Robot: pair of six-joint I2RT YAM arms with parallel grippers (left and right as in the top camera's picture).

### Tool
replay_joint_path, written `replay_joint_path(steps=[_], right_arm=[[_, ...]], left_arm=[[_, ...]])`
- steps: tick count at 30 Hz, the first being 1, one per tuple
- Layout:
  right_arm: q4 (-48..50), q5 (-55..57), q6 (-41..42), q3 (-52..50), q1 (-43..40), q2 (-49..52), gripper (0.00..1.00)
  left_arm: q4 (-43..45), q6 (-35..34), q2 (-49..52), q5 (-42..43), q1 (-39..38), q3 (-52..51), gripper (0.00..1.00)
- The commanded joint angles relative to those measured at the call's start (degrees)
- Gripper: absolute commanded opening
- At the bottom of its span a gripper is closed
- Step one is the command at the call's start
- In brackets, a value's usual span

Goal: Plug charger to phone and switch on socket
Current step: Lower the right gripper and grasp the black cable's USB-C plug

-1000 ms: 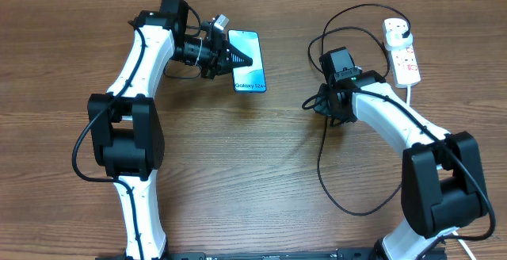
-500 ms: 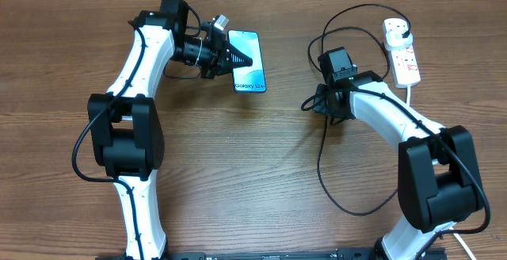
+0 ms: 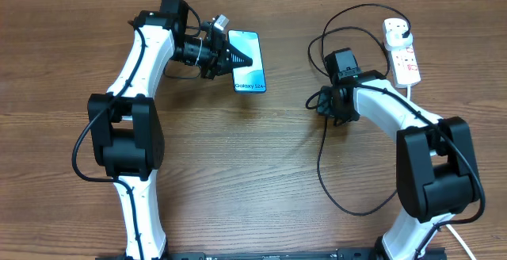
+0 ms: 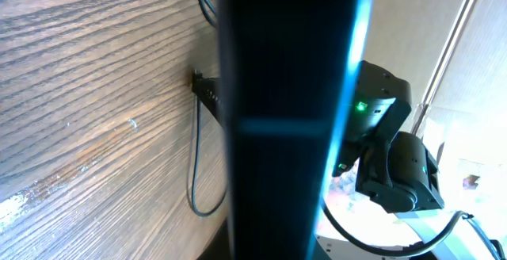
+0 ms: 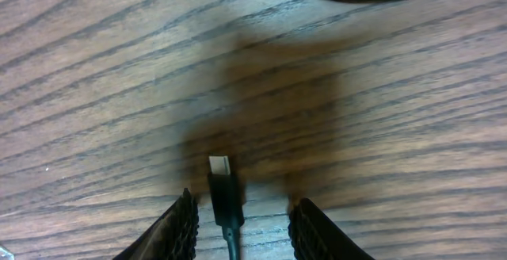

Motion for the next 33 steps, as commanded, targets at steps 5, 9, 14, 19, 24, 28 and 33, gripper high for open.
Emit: replay_joint_path(steps=[5,9,14,19,24,28,33], right_arm=[[0.33,-2.08,-2.60,0.02,-0.07,0.72,0.35],[0.00,-1.99,-2.58,0.02,-0.07,1.46,0.34],[-0.26,-1.99,-2.60,0.02,-0.07,2.43,0.32],[-0.26,-1.99,-2.60,0.02,-0.07,2.47,0.23],[-0.22,-1.99,-2.60,0.02,-0.07,2.47,0.17],[-0.15,-2.03,-2.58,0.04,-0.07,2.47,0.08],[-0.50,-2.71,-2.58,0.28,-0.07,2.40,0.04]], left_arm=[[-0.07,1.33,-0.22,3.06,-0.39,0.57,0.04],[-0.07,1.31,-0.22,3.08,-0.39,0.57,0.04],[-0.07,1.31,-0.22,3.08,-0.39,0.57,0.04],[-0.07,1.31,-0.22,3.10,-0.39,0.57,0.04],[-0.07,1.31,-0.22,3.13,-0.39,0.57,0.04],[-0.07,1.31,-0.22,3.21,-0.39,0.57,0.04],[-0.07,1.31,-0.22,3.21,-0.39,0.57,0.04]])
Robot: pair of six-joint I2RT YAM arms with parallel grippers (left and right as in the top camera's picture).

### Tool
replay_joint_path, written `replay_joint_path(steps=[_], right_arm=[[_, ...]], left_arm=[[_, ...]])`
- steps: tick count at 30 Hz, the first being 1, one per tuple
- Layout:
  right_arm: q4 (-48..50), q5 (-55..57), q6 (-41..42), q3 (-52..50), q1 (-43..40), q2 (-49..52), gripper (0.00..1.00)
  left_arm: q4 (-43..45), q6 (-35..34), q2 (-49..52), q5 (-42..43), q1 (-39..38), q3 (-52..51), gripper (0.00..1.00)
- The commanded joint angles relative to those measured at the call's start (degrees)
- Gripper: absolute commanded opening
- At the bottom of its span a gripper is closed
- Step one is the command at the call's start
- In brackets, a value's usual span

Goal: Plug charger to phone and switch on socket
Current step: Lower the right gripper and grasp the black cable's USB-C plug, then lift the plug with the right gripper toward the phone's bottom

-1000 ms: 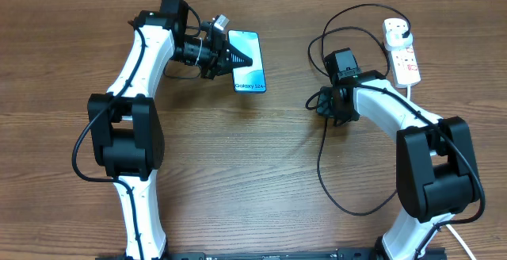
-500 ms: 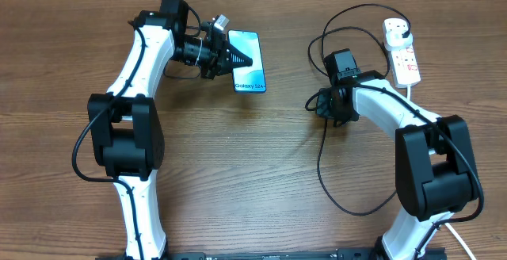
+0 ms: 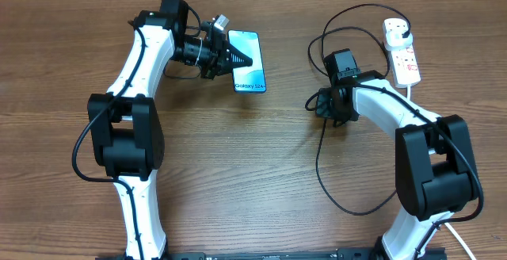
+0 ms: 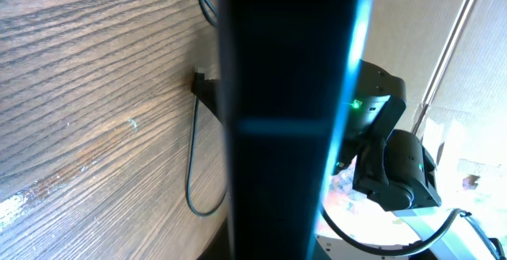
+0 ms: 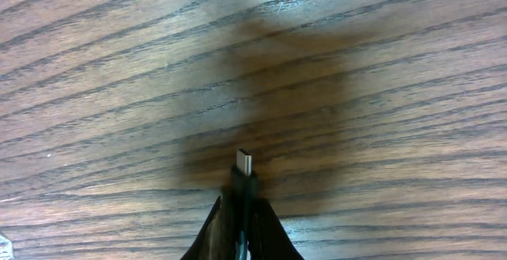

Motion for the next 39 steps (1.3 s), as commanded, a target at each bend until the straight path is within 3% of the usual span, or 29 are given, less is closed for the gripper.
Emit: replay_joint_path(steps=[1,9,16,21,25,33,39], right_arm=[[-0.81,-1.42,-0.09,0.52,-0.11,1.62,0.04],[-6.64,-5.84,-0.07,5.97,-0.17,0.94,0.04],[-15.63,-14.36,-0.83,11.63,-0.17,-4.37,0.04],[-21.42,-32.02,-10.80,12.48,-0.17,-10.49,0.04],[-23.76,-39.34,-12.33,12.48,-0.17,-14.27,0.04],[-25.33,-50.62,-13.86,12.48,1.09,-19.26,0.04],[-24.04,-49.35,-13.75,12.48,5.35,-20.85,0.04]], left_arm=[[-0.07,1.31,-0.22,3.23,-0.39,0.57,0.04],[0.35,1.40,-0.22,5.75,-0.39,0.57,0.05],[4.52,6.27,-0.22,22.25,-0.37,0.57,0.04],[4.68,6.29,-0.22,22.25,-0.39,0.57,0.04],[4.61,6.23,-0.22,22.25,-0.42,0.57,0.04],[4.63,5.99,-0.22,22.21,-0.42,0.57,0.04],[4.63,2.62,-0.22,19.28,-0.42,0.57,0.04]])
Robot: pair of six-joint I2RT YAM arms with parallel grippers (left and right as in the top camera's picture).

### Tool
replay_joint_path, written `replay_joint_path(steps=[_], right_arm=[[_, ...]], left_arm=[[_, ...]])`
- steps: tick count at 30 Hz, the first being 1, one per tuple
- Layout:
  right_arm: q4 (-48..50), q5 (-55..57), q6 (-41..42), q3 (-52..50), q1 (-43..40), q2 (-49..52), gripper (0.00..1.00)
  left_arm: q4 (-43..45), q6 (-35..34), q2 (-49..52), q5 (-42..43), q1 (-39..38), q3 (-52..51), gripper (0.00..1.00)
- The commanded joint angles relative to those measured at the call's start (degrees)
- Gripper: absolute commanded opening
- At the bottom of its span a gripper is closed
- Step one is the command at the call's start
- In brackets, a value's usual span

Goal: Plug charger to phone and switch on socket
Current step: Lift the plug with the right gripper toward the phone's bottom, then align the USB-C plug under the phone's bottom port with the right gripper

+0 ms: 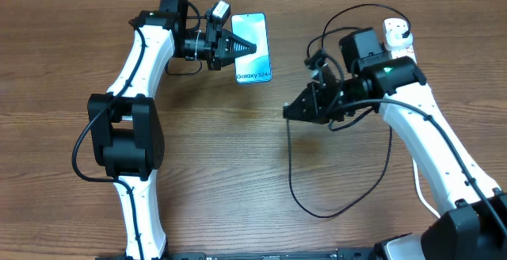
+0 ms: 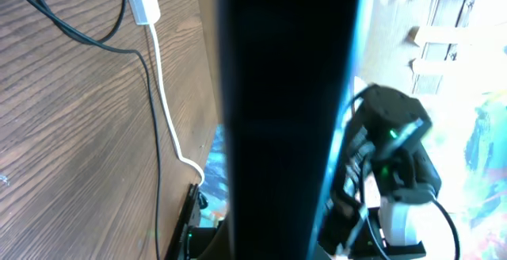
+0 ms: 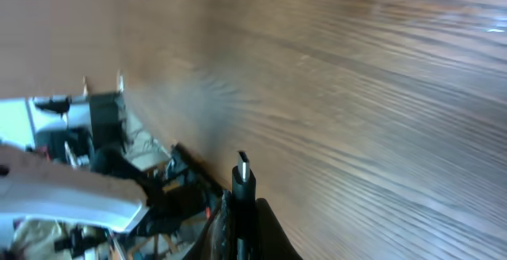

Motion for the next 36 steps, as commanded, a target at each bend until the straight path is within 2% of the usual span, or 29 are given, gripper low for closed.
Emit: replay_joint_path(steps=[1,7,12,16,19,23,36], right_arm=[[1.25,-0.46,-0.28,1.55,2.82,-2.05,0.04],[4.26,11.96,5.68,1.60,8.90,-2.14,0.04],[7.93,13.46,7.30,1.60,11.52,-2.89,0.04],[10.10,13.44,10.21,1.60,10.67,-3.06,0.04],[10.27,12.26,10.80,1.60,8.94,-3.06,0.04],[10.69,6.67,10.75,1.57,6.60,-3.04,0.04],[12.57,0.79,9.68,1.09,5.81,-2.97,0.04]], left_arm=[[0.02,-1.57,-0.22,0.39,-0.42,0.57,0.04],[0.07,-1.53,-0.22,-0.94,-0.83,0.57,0.04],[-0.09,-1.53,-0.22,-3.28,-1.07,0.57,0.05],[-0.13,-1.25,-0.22,-0.79,-1.33,0.57,0.04],[0.00,1.44,-0.22,3.96,-1.38,0.57,0.04],[-0.15,1.51,-0.22,3.96,-1.49,0.57,0.04],[-2.12,1.51,-0.24,3.96,-2.80,0.57,0.04]])
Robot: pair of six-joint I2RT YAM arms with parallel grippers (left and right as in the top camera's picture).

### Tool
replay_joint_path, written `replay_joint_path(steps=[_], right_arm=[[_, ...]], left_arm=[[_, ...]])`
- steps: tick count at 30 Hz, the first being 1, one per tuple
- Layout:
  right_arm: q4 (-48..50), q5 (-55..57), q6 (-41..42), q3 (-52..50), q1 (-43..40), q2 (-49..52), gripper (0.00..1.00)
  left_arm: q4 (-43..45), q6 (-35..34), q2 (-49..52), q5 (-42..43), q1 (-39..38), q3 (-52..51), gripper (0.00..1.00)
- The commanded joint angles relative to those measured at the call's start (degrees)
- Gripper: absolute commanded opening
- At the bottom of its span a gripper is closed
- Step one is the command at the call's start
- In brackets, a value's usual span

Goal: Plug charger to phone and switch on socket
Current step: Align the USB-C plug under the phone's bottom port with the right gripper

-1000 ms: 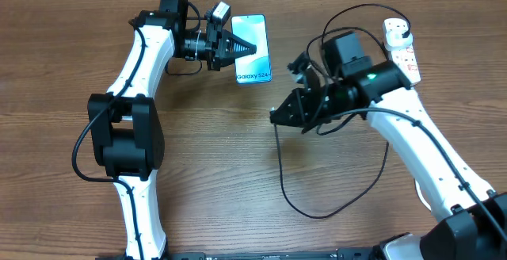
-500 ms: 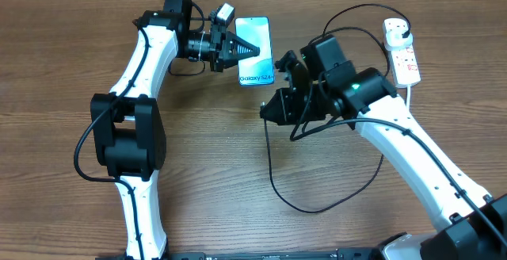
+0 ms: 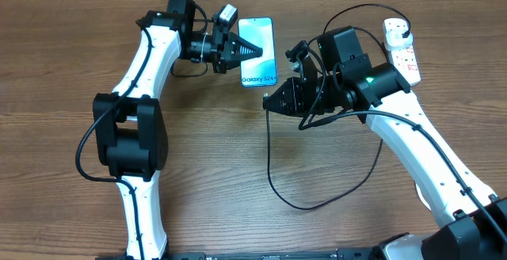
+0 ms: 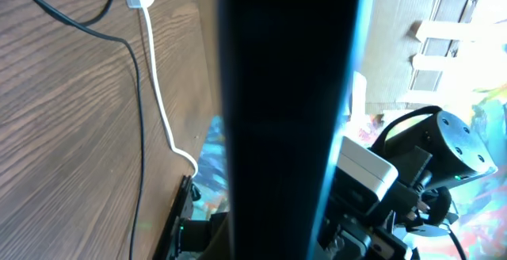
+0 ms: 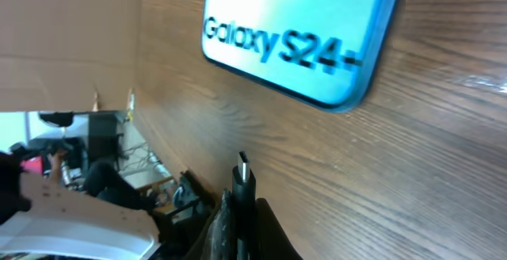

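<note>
The phone, its pale blue screen reading "Galaxy S24+", is held off the table with my left gripper shut on its left edge. In the left wrist view the phone is a dark upright band that hides the fingers. My right gripper is shut on the black charger plug, whose metal tip points up toward the phone's lower end, a short gap away. The white socket strip lies at the far right with a white plug in it.
The black charger cable hangs from the right gripper and loops over the table's middle toward the front. More black cable arcs behind the right arm to the strip. A white cable runs off the strip.
My right gripper, with the plug in it, has moved left and a little farther back, and now sits just below the phone's lower end. The left gripper shifted the phone slightly right.
The left gripper held the phone throughout. The right gripper first stood open around the plug lying on the table, then was shut on it. Later it held the plug raised and to the left, and now holds it right below the phone.
</note>
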Motion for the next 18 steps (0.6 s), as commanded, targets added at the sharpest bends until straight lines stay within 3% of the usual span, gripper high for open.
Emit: replay_joint_path(steps=[1,18], right_arm=[[0.37,-2.25,-0.44,0.90,0.11,-1.75,0.04],[5.99,-6.82,-0.02,-3.54,-1.53,-1.75,0.04]], left_arm=[[-0.17,1.22,-0.24,3.61,-0.61,0.57,0.04],[-0.39,1.22,-0.24,3.63,-0.37,0.57,0.04]])
